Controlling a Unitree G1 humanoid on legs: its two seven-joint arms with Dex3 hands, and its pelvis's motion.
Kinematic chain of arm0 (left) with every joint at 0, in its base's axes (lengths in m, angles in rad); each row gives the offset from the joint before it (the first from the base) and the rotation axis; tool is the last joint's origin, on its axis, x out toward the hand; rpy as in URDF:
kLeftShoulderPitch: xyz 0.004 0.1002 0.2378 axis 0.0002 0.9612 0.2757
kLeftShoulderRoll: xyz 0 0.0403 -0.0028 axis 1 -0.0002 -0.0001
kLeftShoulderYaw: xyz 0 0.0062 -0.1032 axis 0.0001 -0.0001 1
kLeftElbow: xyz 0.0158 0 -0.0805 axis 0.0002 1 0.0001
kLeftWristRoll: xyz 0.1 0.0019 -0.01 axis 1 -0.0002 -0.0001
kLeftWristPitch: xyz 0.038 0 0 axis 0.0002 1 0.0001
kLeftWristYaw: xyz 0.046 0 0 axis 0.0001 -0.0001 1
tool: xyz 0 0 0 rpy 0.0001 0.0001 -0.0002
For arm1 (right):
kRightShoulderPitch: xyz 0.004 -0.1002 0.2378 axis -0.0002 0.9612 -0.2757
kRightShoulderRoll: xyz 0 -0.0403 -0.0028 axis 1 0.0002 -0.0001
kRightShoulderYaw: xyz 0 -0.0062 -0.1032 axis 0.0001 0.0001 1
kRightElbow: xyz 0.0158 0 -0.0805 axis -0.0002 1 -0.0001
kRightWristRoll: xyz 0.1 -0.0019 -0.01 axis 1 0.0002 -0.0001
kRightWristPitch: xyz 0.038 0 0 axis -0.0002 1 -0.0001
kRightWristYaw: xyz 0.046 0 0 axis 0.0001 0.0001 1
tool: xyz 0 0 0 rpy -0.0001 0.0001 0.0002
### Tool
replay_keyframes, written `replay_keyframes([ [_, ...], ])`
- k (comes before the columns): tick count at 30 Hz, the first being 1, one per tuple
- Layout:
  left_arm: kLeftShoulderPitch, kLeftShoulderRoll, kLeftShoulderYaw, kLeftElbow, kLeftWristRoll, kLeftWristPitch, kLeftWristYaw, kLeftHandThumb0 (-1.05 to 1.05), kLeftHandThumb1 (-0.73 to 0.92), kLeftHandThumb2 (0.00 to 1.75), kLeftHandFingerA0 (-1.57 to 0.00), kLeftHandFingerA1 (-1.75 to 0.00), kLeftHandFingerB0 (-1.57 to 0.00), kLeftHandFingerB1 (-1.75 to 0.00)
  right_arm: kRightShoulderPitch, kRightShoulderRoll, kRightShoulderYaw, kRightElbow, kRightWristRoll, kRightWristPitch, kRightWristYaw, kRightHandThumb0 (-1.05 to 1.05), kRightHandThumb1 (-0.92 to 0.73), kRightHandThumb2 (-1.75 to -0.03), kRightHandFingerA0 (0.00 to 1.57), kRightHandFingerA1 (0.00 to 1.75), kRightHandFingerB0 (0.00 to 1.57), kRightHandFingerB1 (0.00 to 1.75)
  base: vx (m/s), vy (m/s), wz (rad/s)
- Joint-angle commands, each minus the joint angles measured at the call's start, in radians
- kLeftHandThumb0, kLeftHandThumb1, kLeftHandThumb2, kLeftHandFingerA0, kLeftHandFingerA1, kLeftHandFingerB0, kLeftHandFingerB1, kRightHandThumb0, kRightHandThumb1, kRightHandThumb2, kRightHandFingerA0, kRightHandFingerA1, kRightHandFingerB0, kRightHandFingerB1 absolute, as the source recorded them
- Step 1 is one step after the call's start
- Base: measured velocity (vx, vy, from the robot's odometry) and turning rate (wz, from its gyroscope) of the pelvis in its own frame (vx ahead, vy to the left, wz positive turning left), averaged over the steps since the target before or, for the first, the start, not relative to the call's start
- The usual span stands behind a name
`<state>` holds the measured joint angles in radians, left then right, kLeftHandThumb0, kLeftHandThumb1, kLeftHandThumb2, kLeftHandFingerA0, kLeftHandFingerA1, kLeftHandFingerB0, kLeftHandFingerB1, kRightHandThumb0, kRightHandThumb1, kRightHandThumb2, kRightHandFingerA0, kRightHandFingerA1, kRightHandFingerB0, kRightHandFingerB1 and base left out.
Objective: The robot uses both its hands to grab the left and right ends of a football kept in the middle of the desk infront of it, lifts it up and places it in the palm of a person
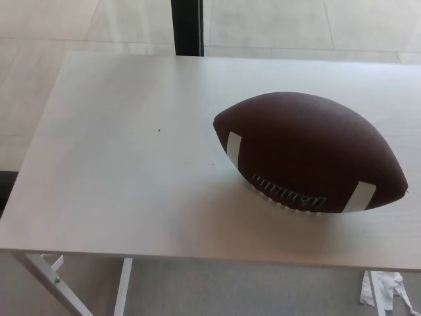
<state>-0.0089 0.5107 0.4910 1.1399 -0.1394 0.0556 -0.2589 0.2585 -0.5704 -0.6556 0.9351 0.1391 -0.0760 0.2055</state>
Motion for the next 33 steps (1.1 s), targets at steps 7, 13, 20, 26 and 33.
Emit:
replay_keyframes([
  [7,-0.132,0.064,0.2,0.065,-0.178,-0.071,-0.115,-0.87,0.8,0.65,-0.65,-0.46,-0.35,-0.31,-0.111,-0.014,-0.328,-0.103,0.331,0.023,0.029,-0.89,-0.88,-0.68,0.66,0.47,0.21,0.28,0.0,0.0,0.0],
  [13,-0.289,0.06,0.166,0.021,-0.162,-0.072,-0.153,-1.05,0.77,0.67,-0.7,-0.51,-0.48,-0.63,-0.159,0.036,-0.353,-0.395,0.387,0.145,-0.016,-0.93,-0.92,-0.72,0.59,0.51,0.17,0.28,0.0,0.0,0.0],
  [20,-0.487,0.047,0.105,-0.097,-0.159,0.0,-0.175,-1.05,0.62,0.75,-0.88,-0.94,-0.54,-1.06,-0.163,0.178,-0.227,-0.846,0.408,0.301,-0.117,-0.93,-0.92,-0.75,0.62,0.45,0.21,0.33,0.0,0.0,0.0],
  [26,-0.483,-0.003,-0.016,-0.656,-0.215,0.287,-0.144,-1.01,0.68,1.17,-0.5,-0.79,-0.26,-0.61,-0.174,0.297,-0.07,-1.079,0.385,0.343,-0.163,-0.95,-0.8,-1.15,0.49,0.54,0.23,0.46,0.0,0.0,0.0],
  [33,-0.516,-0.027,-0.107,-0.911,-0.244,0.436,-0.114,-0.89,0.92,0.72,-0.4,-0.61,-0.23,-0.4,-0.207,0.399,0.05,-1.188,0.382,0.422,-0.229,-0.96,-0.9,-0.69,0.49,0.39,0.29,0.31,0.0,0.0,0.0],
])
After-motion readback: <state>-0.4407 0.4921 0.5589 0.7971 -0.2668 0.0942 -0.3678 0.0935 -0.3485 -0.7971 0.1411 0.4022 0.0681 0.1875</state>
